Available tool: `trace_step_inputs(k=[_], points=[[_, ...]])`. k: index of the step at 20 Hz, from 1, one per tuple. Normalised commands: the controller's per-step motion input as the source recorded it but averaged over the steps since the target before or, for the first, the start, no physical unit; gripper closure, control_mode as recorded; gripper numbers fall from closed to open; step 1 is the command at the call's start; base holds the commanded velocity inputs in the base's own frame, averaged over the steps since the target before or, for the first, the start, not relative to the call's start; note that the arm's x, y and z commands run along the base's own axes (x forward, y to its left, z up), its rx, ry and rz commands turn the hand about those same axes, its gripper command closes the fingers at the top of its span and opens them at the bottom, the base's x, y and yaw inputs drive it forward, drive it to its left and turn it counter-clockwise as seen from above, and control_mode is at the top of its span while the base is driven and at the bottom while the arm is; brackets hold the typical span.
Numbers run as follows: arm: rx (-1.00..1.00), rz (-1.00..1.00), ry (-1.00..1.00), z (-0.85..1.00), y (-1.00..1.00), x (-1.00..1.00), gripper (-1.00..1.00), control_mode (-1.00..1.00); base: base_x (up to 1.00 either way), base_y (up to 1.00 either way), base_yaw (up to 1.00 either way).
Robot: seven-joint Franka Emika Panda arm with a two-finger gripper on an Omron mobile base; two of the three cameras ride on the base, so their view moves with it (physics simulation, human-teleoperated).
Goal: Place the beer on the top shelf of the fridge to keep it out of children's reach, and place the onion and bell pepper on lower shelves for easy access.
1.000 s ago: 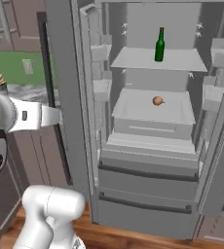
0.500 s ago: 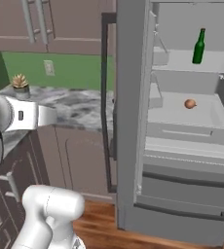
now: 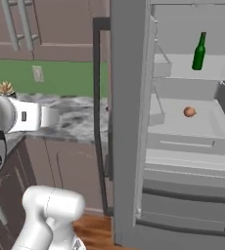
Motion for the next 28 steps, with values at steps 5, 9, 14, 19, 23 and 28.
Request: trace_step_inputs(k=[5, 9, 14, 19, 23, 28], points=[[0.00, 0.00, 0.00, 0.00, 0.00, 0.00, -1.00, 1.00, 0.74, 0.53, -0.12], [0.00, 0.00, 0.00, 0.00, 0.00, 0.00, -1.00, 1.00, 0.77, 0.38, -0.11], [0.00, 0.00, 0.00, 0.00, 0.00, 0.00, -1.00, 1.00, 0.71, 0.19, -0.13], [0.00, 0.00, 0.00, 0.00, 0.00, 0.00, -1.00, 1.00, 0.51, 0.25, -0.12], [0.00, 0.00, 0.00, 0.00, 0.00, 0.00, -1.00, 1.00, 0.45, 0.46, -0.12], [0.00, 0.00, 0.00, 0.00, 0.00, 0.00, -1.00, 1.00, 0.56, 0.53, -0.10]])
